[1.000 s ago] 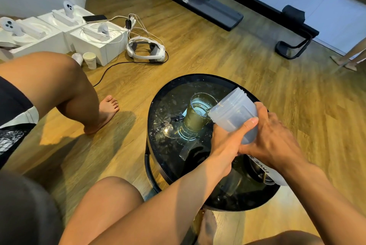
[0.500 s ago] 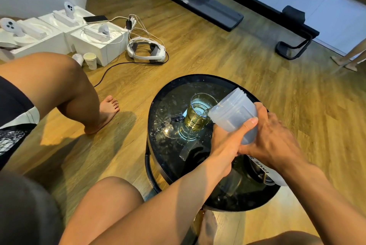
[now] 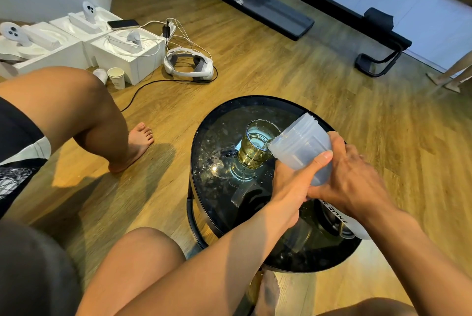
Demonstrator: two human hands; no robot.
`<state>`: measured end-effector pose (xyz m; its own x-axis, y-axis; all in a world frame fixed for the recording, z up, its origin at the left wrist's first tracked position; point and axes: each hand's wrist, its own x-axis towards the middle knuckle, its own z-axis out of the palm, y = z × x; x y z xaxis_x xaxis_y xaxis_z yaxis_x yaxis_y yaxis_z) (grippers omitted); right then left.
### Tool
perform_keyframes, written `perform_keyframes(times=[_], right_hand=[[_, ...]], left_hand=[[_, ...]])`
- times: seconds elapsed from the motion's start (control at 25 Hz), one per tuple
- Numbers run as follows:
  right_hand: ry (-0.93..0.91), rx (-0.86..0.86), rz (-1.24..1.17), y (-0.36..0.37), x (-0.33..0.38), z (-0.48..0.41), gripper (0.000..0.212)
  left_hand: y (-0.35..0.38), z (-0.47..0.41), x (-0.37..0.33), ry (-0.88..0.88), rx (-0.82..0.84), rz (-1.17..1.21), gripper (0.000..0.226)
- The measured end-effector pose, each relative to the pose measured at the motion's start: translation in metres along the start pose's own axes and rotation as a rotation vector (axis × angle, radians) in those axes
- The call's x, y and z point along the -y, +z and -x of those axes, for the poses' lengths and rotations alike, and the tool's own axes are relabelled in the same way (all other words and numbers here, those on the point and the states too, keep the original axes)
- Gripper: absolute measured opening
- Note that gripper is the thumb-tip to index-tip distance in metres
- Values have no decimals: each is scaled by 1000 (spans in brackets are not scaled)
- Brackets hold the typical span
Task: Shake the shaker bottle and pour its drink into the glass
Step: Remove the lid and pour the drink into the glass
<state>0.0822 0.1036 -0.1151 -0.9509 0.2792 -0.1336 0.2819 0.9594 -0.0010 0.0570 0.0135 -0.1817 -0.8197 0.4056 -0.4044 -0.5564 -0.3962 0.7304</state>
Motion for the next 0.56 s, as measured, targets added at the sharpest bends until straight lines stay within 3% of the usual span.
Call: perform_keyframes(times=[0.56], right_hand=[[5, 16, 22, -2, 1, 0, 118]], left_hand=[[-1, 1, 1, 6, 14, 10, 60]])
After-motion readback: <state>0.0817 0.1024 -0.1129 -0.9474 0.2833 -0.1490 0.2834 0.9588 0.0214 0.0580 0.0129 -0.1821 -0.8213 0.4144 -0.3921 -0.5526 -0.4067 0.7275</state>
